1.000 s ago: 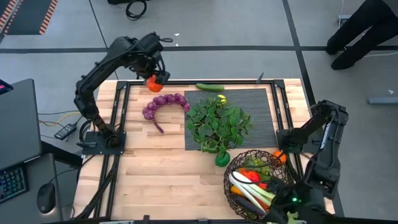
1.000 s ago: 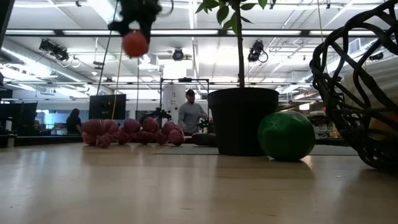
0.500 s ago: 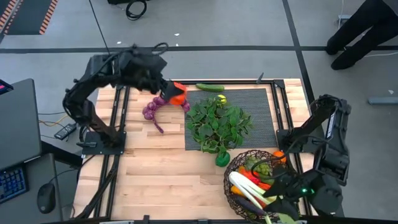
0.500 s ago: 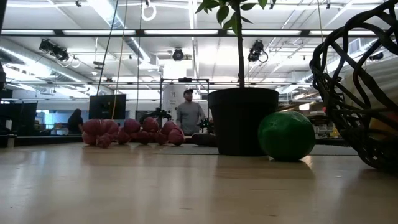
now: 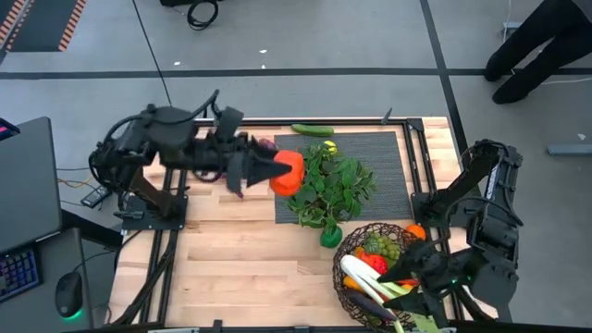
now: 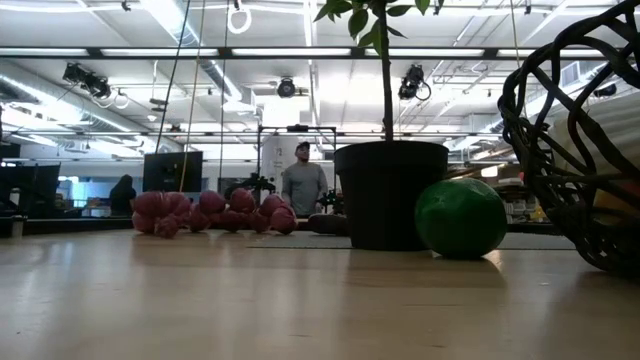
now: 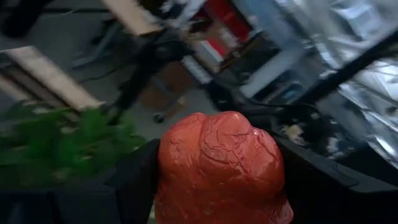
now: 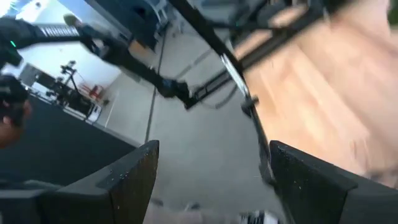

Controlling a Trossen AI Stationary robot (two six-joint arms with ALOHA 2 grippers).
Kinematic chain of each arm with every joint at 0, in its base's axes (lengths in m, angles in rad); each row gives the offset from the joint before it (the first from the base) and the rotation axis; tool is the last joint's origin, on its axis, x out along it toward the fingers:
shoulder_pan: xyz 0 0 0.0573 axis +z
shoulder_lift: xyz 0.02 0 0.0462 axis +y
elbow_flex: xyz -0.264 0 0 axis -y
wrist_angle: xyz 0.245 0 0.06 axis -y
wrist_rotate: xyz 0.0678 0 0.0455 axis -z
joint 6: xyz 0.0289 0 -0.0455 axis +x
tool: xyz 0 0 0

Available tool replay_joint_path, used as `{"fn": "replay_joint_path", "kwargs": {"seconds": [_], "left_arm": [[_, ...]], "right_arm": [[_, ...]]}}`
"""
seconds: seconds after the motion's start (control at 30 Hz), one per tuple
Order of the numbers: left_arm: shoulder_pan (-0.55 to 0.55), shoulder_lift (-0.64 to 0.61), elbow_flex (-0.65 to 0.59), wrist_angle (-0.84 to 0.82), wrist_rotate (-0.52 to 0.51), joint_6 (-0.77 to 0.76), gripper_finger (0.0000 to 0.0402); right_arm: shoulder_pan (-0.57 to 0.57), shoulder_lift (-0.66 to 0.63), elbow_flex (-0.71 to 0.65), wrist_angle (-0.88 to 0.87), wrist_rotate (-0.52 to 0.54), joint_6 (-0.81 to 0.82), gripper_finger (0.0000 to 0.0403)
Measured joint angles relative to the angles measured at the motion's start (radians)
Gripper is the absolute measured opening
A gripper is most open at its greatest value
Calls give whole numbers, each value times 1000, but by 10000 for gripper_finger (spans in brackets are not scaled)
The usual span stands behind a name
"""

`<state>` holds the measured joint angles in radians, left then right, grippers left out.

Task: Build produce basket
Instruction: Put the orange squash into the brown wire basket

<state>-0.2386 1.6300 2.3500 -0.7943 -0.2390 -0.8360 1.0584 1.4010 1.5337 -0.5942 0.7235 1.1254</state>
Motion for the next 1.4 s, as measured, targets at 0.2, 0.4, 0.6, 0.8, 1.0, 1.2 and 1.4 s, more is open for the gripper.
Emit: {"fn": "replay_joint_path", "kwargs": {"seconds": [0.2, 0.4, 0.6, 0.8, 1.0, 1.2, 1.4], "left_arm": [[-89, 80, -1, 68, -106, 23, 293], [-120, 189, -1, 310, -111, -40, 293], [-119, 243, -2, 452, -131, -71, 293], [-120, 252, -1, 454, -222, -72, 293], [-117, 251, -1, 477, -344, -72, 293], [-107, 262, -1, 498, -457, -76, 293], [-92, 286, -1, 534, -475, -100, 293]], "right_arm": [[-17, 0, 0, 167, 142, -285, 309], [-38, 0, 0, 444, 320, -786, 309], [-41, 0, 0, 755, 467, -1348, 312], [-45, 0, 0, 955, 598, -1713, 337], [-93, 0, 0, 974, 597, -1782, 380], [-179, 5, 0, 973, 525, -1782, 396], [-266, 5, 0, 974, 474, -1782, 390]]}}
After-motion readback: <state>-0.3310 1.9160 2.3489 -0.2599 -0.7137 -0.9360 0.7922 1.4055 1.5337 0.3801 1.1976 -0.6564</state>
